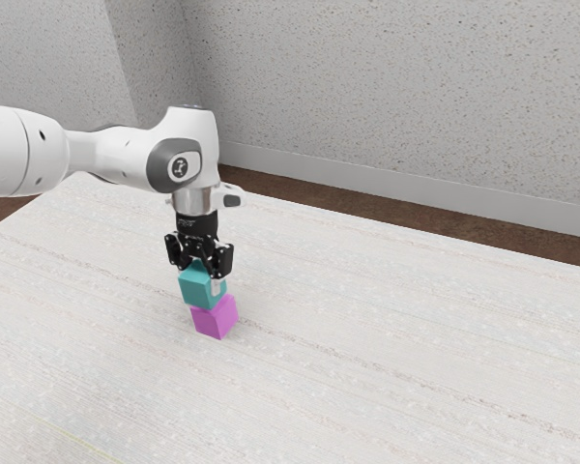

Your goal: Pick up the blue block with one arm, and put the blue block on the pink block with one arm

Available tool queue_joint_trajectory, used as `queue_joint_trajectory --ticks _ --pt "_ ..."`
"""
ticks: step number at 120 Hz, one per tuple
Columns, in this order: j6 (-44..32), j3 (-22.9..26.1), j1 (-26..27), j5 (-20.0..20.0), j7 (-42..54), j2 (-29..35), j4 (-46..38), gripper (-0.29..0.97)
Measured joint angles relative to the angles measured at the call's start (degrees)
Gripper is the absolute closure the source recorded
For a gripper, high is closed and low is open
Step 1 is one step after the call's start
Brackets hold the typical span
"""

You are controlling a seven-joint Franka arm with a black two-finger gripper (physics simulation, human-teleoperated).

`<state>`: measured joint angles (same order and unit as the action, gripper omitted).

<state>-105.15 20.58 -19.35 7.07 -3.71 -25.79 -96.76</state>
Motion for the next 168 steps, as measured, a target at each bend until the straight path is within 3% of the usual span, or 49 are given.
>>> queue_joint_trajectory --ticks 69,90,110,132,140,151,158,168 --pt "0.14 0.08 0.0 0.05 0.42 -1.12 0.85 0.33" --pt "0.11 0.23 0.01 -0.06 0.65 -1.14 0.85 0.16" --pt "0.32 0.37 0.01 -0.11 0.84 -0.31 0.85 0.07" --pt "3.16 1.66 -0.36 0.49 1.08 7.62 -0.15 0.03" --pt "5.23 4.7 -2.28 1.36 1.23 10.06 -0.31 0.02" --pt "7.92 14.1 -9.91 2.64 1.64 13.57 -0.06 0.01" --pt "9.41 16.76 -11.17 3.26 1.97 16.82 1.18 0.01" --pt "12.91 19.79 -11.8 3.74 2.73 20.64 9.17 0.01"
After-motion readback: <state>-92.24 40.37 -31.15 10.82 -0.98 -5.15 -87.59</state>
